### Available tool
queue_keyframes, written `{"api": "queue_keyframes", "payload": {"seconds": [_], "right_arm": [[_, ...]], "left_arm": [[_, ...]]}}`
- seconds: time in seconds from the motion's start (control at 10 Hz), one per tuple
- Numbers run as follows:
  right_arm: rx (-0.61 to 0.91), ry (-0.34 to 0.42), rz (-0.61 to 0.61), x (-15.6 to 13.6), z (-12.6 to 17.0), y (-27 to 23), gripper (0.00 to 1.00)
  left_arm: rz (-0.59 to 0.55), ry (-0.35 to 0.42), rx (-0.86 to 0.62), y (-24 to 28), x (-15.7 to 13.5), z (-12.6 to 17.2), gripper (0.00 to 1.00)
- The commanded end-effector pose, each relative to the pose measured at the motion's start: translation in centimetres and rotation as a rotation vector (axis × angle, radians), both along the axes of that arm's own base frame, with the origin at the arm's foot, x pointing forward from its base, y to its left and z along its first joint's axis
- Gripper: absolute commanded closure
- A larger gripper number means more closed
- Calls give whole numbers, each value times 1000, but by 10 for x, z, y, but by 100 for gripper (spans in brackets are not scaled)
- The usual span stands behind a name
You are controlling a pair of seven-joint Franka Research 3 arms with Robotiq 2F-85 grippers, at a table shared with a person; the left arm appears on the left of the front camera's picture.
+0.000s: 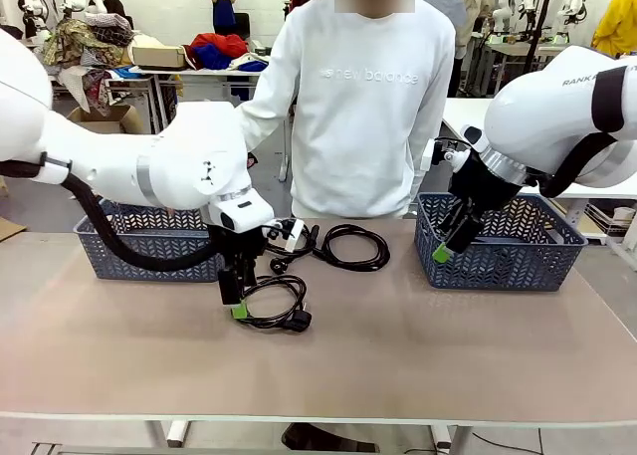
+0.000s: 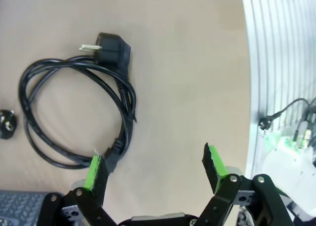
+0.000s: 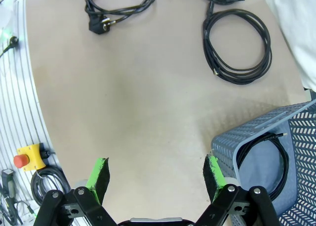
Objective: Organize the cables according to human instructions.
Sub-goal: Pick up a bundle of cables and place it in the basket indicated by the human.
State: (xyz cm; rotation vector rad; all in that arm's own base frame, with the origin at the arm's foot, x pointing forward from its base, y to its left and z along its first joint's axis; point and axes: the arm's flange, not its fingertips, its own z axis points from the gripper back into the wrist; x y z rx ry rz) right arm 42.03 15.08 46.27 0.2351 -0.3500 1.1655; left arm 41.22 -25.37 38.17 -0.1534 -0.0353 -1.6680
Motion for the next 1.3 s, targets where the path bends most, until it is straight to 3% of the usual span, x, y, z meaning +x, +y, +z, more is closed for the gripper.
{"api": "queue_keyframes", "payload": {"seconds": [0.0, 0.3, 0.8, 1.2], "right_arm": [[-3, 0, -13, 0, 1, 0, 0], [-3, 0, -13, 0, 1, 0, 0], [-3, 0, -13, 0, 1, 0, 0], [-3, 0, -13, 0, 1, 0, 0]], "left_arm": [[-5, -67, 34, -3, 2, -13, 0], [2, -50, 28, -8, -1, -27, 0], [5, -105, 34, -13, -12, -51, 0], [9, -108, 31, -13, -13, -64, 0]]}}
